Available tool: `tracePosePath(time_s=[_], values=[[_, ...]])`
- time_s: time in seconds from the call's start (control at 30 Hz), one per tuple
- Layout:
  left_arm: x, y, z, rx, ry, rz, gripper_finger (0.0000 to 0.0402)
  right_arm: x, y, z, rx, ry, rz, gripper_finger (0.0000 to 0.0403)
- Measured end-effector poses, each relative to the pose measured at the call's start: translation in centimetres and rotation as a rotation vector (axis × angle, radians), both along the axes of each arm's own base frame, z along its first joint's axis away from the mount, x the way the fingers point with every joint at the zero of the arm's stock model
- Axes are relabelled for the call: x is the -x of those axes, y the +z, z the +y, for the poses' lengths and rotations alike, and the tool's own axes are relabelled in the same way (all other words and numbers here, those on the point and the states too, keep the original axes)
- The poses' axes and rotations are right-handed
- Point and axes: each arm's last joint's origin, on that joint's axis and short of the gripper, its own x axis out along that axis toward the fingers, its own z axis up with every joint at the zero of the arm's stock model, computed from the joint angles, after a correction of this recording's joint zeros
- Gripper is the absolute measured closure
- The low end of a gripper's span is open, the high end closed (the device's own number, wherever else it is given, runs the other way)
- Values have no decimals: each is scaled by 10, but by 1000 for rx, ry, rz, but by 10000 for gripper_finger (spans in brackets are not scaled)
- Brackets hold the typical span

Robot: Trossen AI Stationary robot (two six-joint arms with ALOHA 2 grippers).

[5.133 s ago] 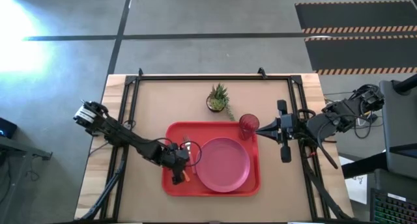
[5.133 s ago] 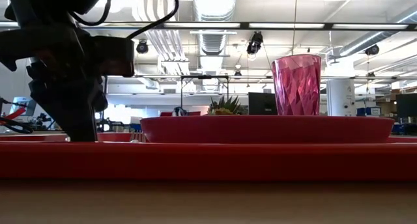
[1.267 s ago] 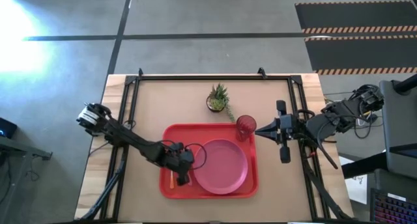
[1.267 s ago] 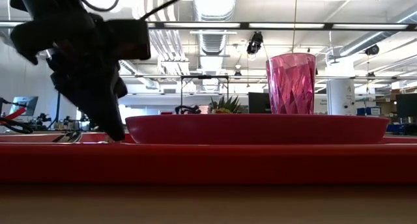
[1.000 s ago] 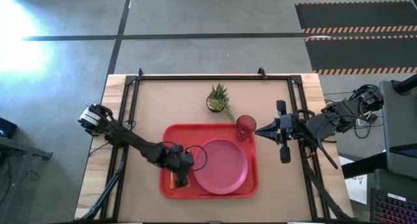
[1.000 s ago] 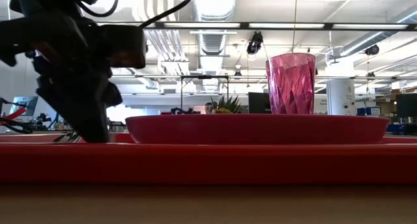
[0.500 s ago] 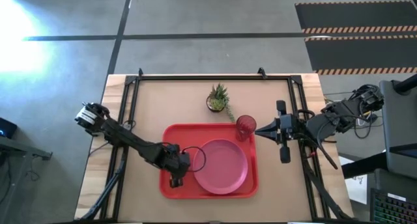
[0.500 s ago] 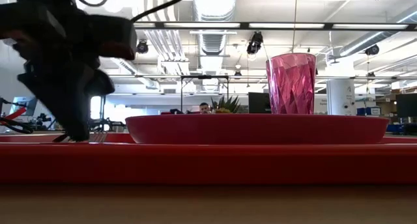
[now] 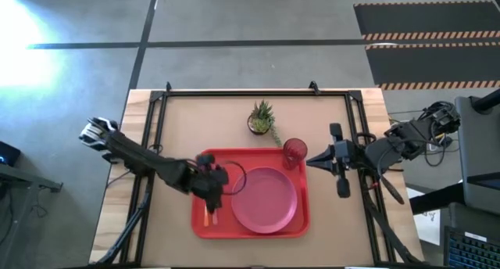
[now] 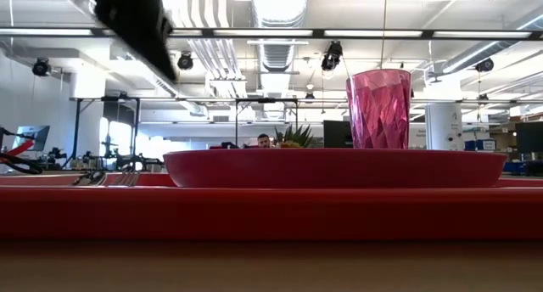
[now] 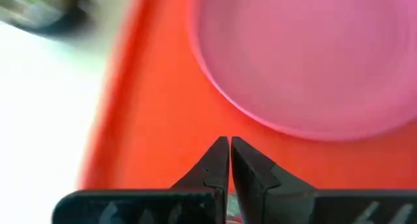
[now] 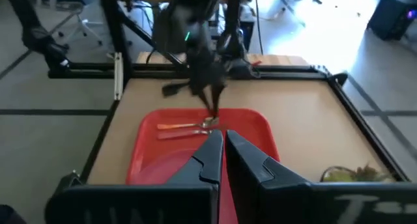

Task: Pick and place plate/cup/fork/spoon on tray
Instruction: Return to Home Position

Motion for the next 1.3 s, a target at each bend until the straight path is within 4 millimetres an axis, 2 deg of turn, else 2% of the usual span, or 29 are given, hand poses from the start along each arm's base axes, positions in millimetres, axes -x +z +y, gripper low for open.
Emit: tracePosePath(time_s=[0.13,0.23,0.4,0.43,0.47,0.5,0.53,0.77,0.93,1.1,1.3], values=[[18,51,13,-74,66,-135,401,3,5,-1,34,30,-35,394],[37,84,24,-108,111,-272,401,15,12,-9,37,36,-71,394],[78,124,41,-163,147,-463,401,50,31,-29,-13,34,-177,394],[86,129,44,-175,150,-488,401,60,35,-34,-26,34,-204,394],[94,132,47,-182,156,-508,401,79,41,-45,-51,32,-257,394],[101,135,50,-186,161,-523,401,98,46,-56,-76,30,-307,394],[108,138,53,-184,168,-541,401,108,47,-61,-89,30,-330,394],[147,139,71,-152,178,-577,401,138,33,-78,-147,57,-378,394],[163,140,79,-125,202,-592,401,151,17,-85,-216,47,-431,394],[172,139,84,-118,204,-581,401,152,-4,-85,-234,68,-496,394],[189,131,91,-20,241,-571,401,152,-33,-85,-299,63,-540,394]])
